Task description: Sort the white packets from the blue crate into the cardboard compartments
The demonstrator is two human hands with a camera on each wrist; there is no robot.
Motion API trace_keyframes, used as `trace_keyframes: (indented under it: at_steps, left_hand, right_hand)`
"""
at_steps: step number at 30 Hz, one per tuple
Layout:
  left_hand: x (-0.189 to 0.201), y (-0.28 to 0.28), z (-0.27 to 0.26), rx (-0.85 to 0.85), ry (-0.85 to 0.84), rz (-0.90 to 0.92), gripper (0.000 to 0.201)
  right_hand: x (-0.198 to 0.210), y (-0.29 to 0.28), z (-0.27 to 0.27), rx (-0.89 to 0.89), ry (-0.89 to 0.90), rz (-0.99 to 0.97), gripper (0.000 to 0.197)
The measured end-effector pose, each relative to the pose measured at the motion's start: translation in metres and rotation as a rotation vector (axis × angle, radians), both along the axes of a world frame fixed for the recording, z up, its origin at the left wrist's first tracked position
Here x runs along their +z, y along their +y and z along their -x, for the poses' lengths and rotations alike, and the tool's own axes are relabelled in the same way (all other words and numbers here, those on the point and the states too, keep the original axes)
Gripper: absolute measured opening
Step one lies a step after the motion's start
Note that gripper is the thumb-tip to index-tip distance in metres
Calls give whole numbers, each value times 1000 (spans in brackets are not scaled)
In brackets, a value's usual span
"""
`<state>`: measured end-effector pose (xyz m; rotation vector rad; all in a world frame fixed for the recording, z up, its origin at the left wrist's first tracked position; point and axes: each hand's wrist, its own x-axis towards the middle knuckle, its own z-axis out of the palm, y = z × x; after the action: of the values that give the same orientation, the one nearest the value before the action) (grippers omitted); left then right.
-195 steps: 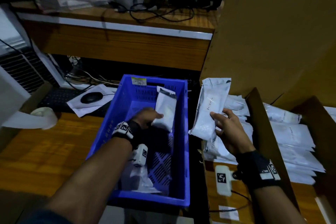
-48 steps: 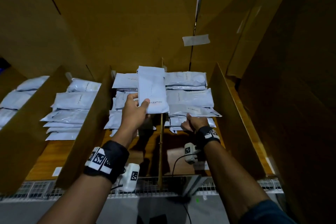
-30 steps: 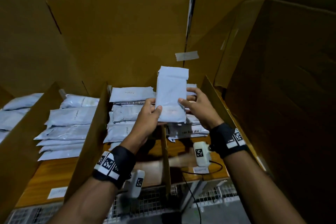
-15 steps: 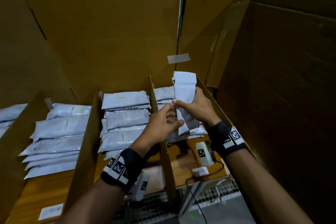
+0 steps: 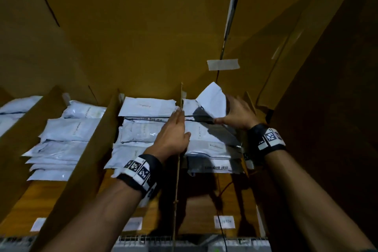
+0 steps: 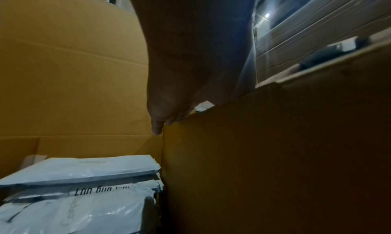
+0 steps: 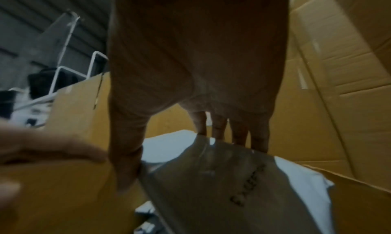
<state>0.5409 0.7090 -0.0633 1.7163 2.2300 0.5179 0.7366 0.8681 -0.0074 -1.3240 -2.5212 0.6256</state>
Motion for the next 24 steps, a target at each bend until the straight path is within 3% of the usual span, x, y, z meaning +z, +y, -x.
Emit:
trace_keyframes:
  at_steps: [5,7,12,17,24]
  left_hand:
    - [-5,-2,0,10,-1,-34,76]
    - [-7,-3,0,5,-6,-45,75]
    - [-8,-2,2,5,-1,-35,75]
    - [-4,-5,3,22,-16,-30,75]
    - [11,-9,-5,37,-50,8,73]
  right_hand:
    - [-43,17,27,240,-288,-12,124]
    - [-65,18,32,299,-373,-45,125]
    - [-95,23,40,352,-404,-132,112]
    - [-115,17,39,398,-464,-333,81]
    - [-118,-5,33,395,-399,-229,73]
